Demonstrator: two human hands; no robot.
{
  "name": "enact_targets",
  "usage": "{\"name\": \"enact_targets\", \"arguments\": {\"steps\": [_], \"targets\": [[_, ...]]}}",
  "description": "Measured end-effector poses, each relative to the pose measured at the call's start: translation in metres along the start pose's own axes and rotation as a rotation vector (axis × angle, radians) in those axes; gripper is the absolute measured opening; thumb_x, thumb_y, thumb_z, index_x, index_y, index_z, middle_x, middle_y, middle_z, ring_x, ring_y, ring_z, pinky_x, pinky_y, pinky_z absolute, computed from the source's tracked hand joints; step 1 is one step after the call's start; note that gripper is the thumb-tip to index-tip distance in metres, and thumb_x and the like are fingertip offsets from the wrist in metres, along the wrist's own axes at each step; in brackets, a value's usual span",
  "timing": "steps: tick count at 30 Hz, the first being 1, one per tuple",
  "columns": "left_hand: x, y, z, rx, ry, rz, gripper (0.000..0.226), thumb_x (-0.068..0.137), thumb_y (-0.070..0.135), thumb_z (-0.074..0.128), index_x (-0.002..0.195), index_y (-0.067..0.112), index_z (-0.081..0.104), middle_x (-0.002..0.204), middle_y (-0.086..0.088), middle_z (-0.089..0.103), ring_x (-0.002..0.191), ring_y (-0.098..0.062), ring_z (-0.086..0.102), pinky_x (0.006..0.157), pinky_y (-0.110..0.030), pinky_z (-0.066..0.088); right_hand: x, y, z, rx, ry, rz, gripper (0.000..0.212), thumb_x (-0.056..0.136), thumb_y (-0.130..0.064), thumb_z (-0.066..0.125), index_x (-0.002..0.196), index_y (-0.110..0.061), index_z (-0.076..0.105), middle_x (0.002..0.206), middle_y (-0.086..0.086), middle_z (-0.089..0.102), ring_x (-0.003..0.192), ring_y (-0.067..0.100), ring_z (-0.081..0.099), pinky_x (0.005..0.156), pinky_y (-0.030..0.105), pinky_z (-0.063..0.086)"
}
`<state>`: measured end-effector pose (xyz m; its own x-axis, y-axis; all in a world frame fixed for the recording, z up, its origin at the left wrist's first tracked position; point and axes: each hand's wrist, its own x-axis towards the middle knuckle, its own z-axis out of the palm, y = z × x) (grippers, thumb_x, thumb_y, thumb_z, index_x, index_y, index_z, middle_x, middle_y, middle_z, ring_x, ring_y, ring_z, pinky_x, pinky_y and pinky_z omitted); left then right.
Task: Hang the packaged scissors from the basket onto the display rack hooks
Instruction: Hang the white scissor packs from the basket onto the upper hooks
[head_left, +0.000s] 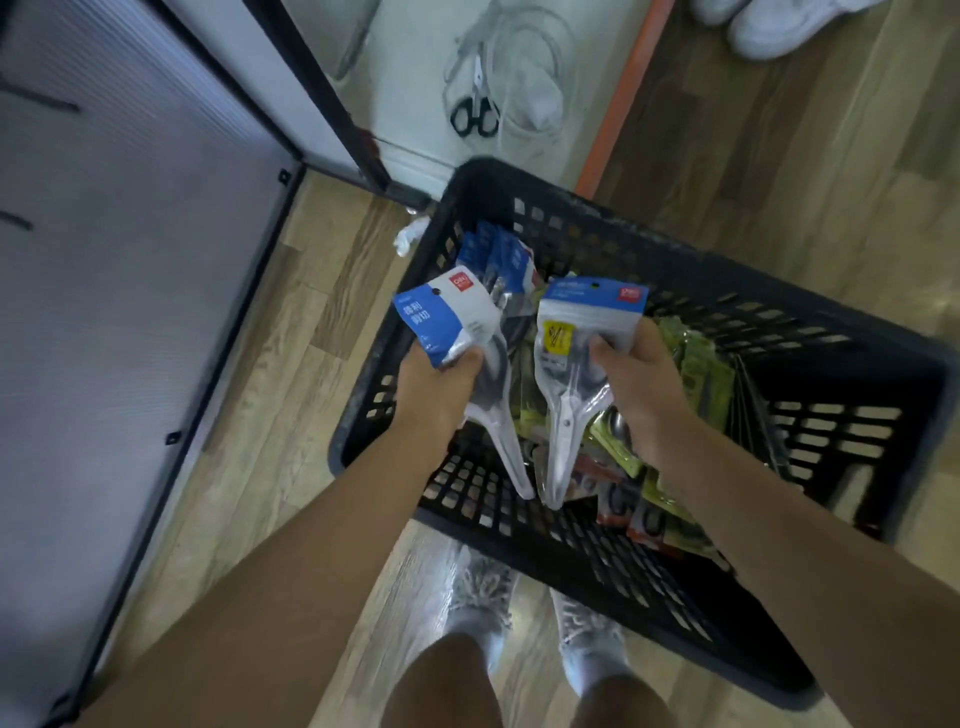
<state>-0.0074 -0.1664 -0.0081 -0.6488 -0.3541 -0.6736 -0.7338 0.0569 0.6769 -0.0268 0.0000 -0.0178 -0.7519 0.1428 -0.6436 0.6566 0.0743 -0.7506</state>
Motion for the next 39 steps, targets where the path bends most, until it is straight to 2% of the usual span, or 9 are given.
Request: {"name": "enact_targets", "arguments": {"steps": [5, 10, 12, 14, 19, 24, 29, 33, 39], "targets": [[-0.066, 0.085, -0.032, -0.140, 0.008, 0.079, 0.013, 0.089, 0.018, 0.064, 0.101, 0.015, 0.061, 0.083, 0.000, 0.063, 0.066, -0.005, 0.058, 0.061, -0.019, 0.047, -0.060, -0.103, -0.013, -0.055, -0.112, -0.158, 0.023, 0.094, -0.004, 0.048, 0.117, -0.005, 0.052, 0.096, 0.009, 0.056, 0.083, 0.013, 0.053, 0.060, 0.009, 0.045], [-0.143, 0.202, -0.082, -0.275, 0.085, 0.210, 0.015, 0.083, 0.028, 0.070, 0.081, 0.013, 0.066, 0.070, -0.009, 0.063, 0.062, -0.014, 0.057, 0.061, -0.028, 0.045, -0.131, -0.252, -0.014, -0.090, -0.208, -0.379, 0.035, 0.082, -0.023, 0.058, 0.113, -0.006, 0.057, 0.103, 0.016, 0.064, 0.092, 0.026, 0.061, 0.080, 0.038, 0.049], [-0.180, 0.252, -0.107, -0.358, 0.152, 0.267, 0.017, 0.084, 0.020, 0.070, 0.070, 0.014, 0.063, 0.053, 0.004, 0.060, 0.055, -0.011, 0.058, 0.055, -0.024, 0.046, -0.169, -0.311, -0.013, -0.061, -0.225, -0.473, 0.036, 0.078, -0.027, 0.059, 0.107, -0.008, 0.059, 0.098, 0.012, 0.066, 0.088, 0.024, 0.062, 0.079, 0.033, 0.049], [-0.224, 0.293, -0.132, -0.440, 0.153, 0.340, 0.009, 0.086, 0.010, 0.066, 0.078, 0.009, 0.064, 0.047, 0.011, 0.061, 0.046, 0.002, 0.056, 0.048, -0.014, 0.044, -0.208, -0.358, -0.014, -0.001, -0.278, -0.535, 0.018, 0.087, -0.012, 0.060, 0.105, -0.011, 0.059, 0.091, 0.005, 0.065, 0.079, 0.012, 0.059, 0.069, 0.018, 0.047], [-0.342, 0.354, -0.214, -0.585, 0.294, 0.470, 0.004, 0.087, 0.015, 0.066, 0.084, 0.014, 0.067, 0.079, 0.003, 0.071, 0.070, -0.004, 0.067, 0.070, -0.028, 0.053, -0.322, -0.445, -0.009, 0.076, -0.493, -0.663, 0.018, 0.092, 0.001, 0.050, 0.096, -0.016, 0.056, 0.081, -0.005, 0.064, 0.069, 0.001, 0.060, 0.057, 0.007, 0.044], [-0.450, 0.369, -0.282, -0.661, 0.458, 0.606, 0.006, 0.090, 0.018, 0.062, 0.094, 0.016, 0.066, 0.095, -0.003, 0.069, 0.088, -0.017, 0.061, 0.078, -0.030, 0.049, -0.425, -0.503, 0.013, 0.029, -0.676, -0.827, 0.023, 0.091, 0.001, 0.052, 0.104, -0.018, 0.060, 0.088, -0.008, 0.066, 0.073, -0.005, 0.061, 0.069, 0.014, 0.045], [-0.530, 0.356, -0.339, -0.681, 0.626, 0.655, 0.012, 0.089, 0.028, 0.064, 0.095, 0.018, 0.064, 0.093, -0.004, 0.068, 0.084, -0.022, 0.060, 0.084, -0.044, 0.051, -0.517, -0.528, 0.038, -0.024, -0.839, -0.957, 0.012, 0.094, -0.014, 0.054, 0.105, -0.017, 0.056, 0.086, -0.013, 0.061, 0.069, -0.011, 0.057, 0.054, 0.002, 0.039], [-0.570, 0.332, -0.375, -0.692, 0.720, 0.690, 0.019, 0.087, 0.030, 0.066, 0.100, 0.017, 0.066, 0.101, -0.007, 0.071, 0.091, -0.024, 0.061, 0.095, -0.050, 0.049, -0.570, -0.524, 0.058, -0.049, -0.911, -0.996, 0.016, 0.095, -0.019, 0.054, 0.110, -0.019, 0.057, 0.091, -0.013, 0.060, 0.081, -0.003, 0.055, 0.063, 0.011, 0.041], [-0.603, 0.281, -0.405, -0.731, 0.777, 0.656, 0.022, 0.088, 0.034, 0.064, 0.103, 0.018, 0.064, 0.100, -0.004, 0.072, 0.097, -0.027, 0.065, 0.091, -0.049, 0.051, -0.618, -0.481, 0.089, -0.024, -1.031, -0.916, 0.016, 0.093, -0.012, 0.054, 0.096, -0.028, 0.057, 0.089, -0.012, 0.062, 0.082, 0.003, 0.056, 0.058, 0.006, 0.041]]}}
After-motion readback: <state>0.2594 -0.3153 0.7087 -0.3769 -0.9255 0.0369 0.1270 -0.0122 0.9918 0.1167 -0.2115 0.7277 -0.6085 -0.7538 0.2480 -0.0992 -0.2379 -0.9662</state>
